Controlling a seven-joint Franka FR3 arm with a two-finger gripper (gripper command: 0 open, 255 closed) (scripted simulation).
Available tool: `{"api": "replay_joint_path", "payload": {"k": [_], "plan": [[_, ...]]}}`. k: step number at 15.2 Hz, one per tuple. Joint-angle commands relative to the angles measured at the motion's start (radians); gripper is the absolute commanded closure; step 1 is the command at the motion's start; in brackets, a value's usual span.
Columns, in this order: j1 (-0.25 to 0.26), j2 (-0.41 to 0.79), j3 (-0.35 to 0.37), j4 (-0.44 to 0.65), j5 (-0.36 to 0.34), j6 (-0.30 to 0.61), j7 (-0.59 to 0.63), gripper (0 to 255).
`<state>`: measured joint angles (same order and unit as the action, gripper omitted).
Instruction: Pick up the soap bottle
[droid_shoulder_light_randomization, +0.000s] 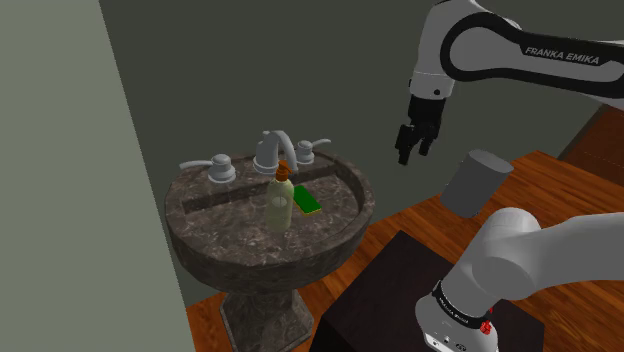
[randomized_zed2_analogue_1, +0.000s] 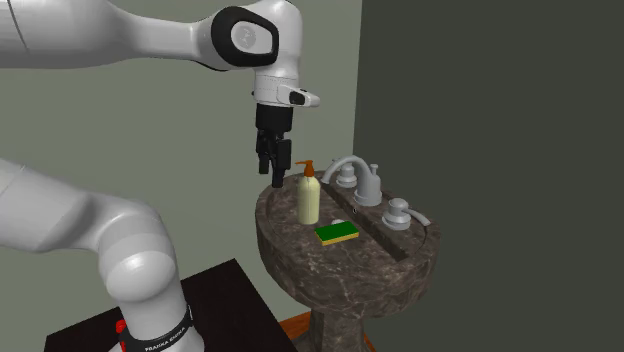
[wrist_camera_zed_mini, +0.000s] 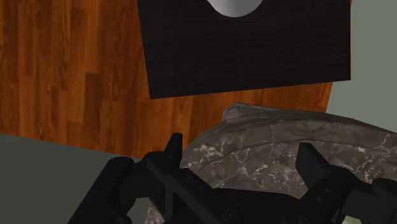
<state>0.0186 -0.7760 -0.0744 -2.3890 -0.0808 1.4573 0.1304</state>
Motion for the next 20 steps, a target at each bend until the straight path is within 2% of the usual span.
{"api": "replay_joint_path", "payload": {"k": [1,10,20], "plan": [[0.000,0.000,0.000,0.000,0.000,0.000,0.000,0],[0.064,0.268,0.086,0.110,0.104,0.168,0.101,0],[0.118,0.594,0.167,0.342,0.163,0.286,0.194,0]]}}
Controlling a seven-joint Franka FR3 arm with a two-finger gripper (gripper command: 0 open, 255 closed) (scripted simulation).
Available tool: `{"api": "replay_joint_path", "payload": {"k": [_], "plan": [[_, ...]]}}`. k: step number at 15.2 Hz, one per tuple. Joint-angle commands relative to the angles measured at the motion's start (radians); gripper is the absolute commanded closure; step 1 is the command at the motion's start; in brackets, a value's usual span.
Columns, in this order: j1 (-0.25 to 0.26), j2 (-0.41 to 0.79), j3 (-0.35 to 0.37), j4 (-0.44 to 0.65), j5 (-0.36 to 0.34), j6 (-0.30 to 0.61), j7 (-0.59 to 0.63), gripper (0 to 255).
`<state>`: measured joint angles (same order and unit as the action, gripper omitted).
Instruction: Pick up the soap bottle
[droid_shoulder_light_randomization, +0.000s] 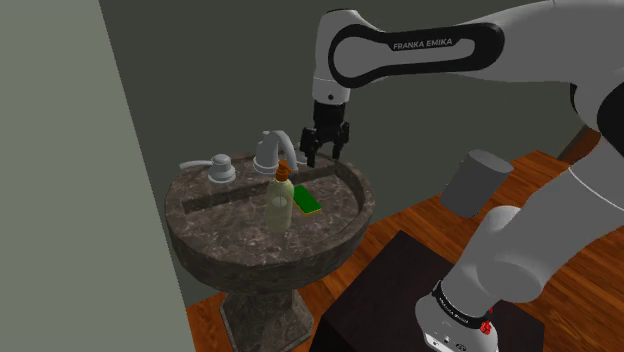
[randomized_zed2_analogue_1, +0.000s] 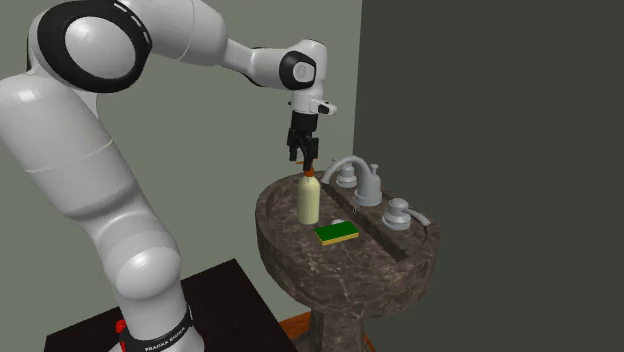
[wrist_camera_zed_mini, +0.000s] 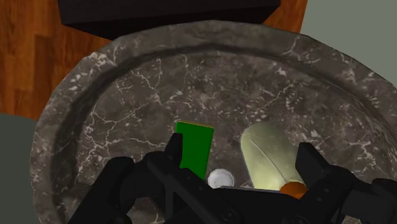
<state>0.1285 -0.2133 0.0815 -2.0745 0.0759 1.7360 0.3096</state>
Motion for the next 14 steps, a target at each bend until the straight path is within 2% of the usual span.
{"api": "replay_joint_path", "payload": {"k": [1,7,14], "plan": [[0.013,0.065,0.018,0.058,0.008,0.014,0.024,0],[0.042,0.254,0.052,0.242,0.010,0.034,0.075,0],[0.043,0.270,0.052,0.167,0.010,0.124,0.069,0]]}}
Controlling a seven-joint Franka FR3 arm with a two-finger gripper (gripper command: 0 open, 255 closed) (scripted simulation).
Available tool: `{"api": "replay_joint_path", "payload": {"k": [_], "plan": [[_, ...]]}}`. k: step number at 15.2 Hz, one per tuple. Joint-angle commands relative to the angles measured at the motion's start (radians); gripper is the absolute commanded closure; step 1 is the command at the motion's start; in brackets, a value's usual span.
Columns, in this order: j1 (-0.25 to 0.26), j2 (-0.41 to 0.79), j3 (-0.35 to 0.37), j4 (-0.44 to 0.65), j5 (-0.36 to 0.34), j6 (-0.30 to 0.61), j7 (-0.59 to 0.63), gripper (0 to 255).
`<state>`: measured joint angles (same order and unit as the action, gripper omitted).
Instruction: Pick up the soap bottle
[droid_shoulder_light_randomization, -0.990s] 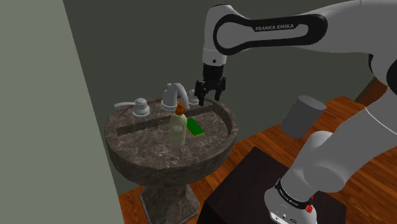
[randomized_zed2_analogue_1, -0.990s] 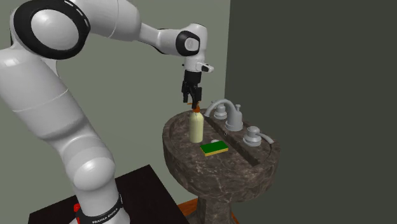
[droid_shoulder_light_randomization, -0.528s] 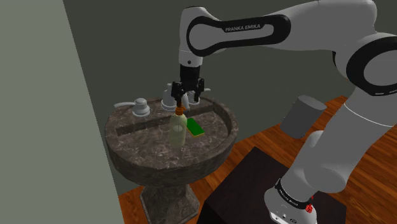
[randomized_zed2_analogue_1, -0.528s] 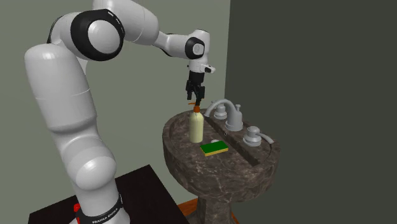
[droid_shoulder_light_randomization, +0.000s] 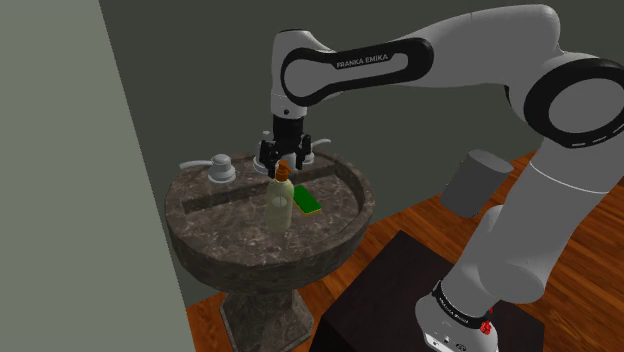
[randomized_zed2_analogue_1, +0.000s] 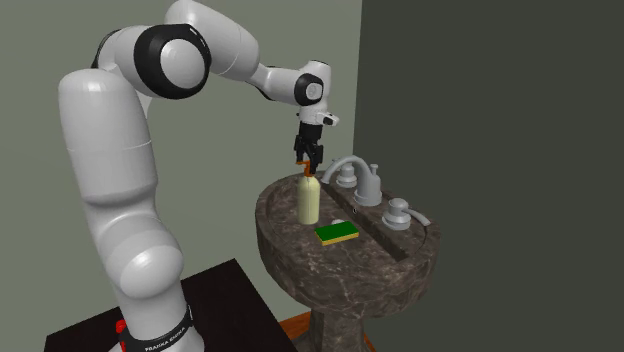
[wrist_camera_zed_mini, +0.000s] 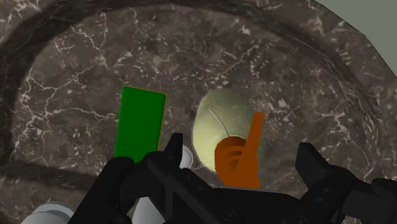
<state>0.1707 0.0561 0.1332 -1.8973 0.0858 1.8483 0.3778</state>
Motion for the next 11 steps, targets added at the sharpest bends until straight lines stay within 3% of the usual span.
{"api": "replay_joint_path", "payload": {"k": [1,2,3,11], "plan": [[0.001,0.002,0.001,-0.017,0.000,0.019,0.000,0],[0.001,0.002,0.001,-0.016,0.000,0.019,0.000,0],[0.001,0.002,0.001,-0.018,0.001,0.021,0.001,255],[0.001,0.002,0.001,-0.017,0.001,0.020,0.001,255]]}}
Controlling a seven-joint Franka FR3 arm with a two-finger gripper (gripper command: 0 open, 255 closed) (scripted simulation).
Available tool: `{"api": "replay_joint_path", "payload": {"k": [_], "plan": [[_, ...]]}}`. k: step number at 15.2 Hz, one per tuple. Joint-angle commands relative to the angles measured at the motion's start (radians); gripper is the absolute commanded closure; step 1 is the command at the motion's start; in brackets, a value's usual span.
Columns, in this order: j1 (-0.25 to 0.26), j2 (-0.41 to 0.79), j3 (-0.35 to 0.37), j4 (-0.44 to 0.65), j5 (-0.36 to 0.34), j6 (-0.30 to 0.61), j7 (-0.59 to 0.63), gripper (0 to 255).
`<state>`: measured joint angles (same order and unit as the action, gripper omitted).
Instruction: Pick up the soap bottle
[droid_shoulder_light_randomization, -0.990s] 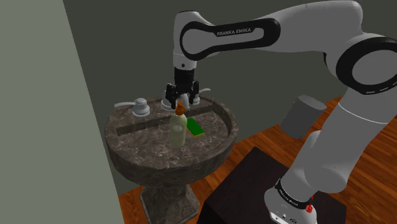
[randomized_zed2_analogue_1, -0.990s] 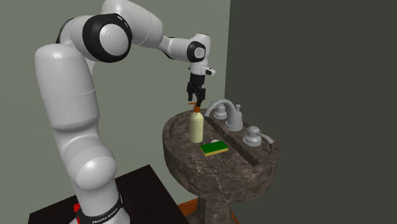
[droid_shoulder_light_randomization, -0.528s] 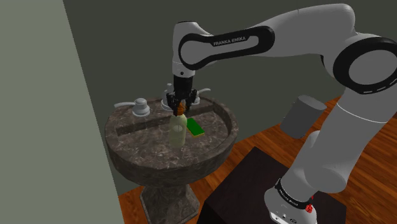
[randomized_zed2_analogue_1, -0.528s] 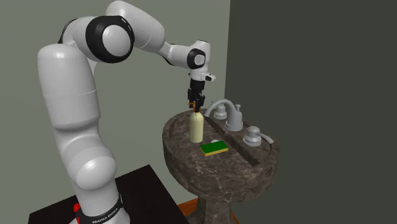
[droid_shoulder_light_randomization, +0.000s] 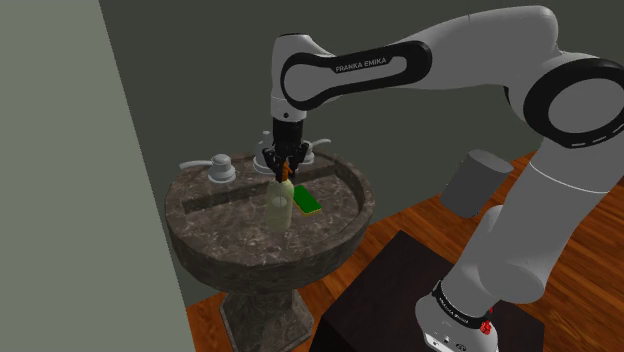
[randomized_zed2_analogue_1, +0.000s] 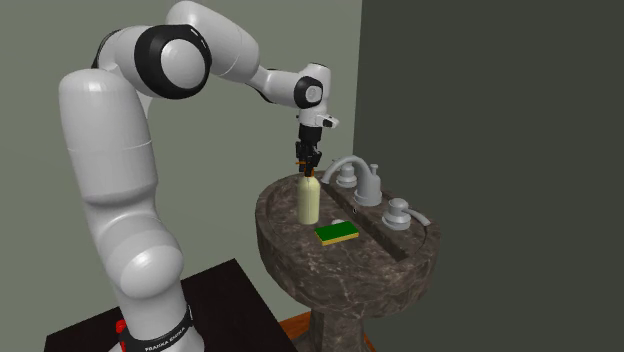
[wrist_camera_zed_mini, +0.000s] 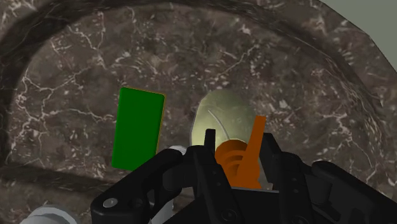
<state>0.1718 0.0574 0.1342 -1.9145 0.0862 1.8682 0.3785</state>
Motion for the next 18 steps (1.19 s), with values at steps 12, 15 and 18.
{"api": "replay_joint_path", "payload": {"k": [12,15,18], "plan": [[-0.002,-0.020,-0.001,0.123,0.000,-0.144,0.009,255],[-0.002,-0.022,-0.001,0.162,-0.001,-0.184,0.012,255],[-0.002,-0.022,-0.002,0.177,-0.001,-0.199,0.013,255]]}}
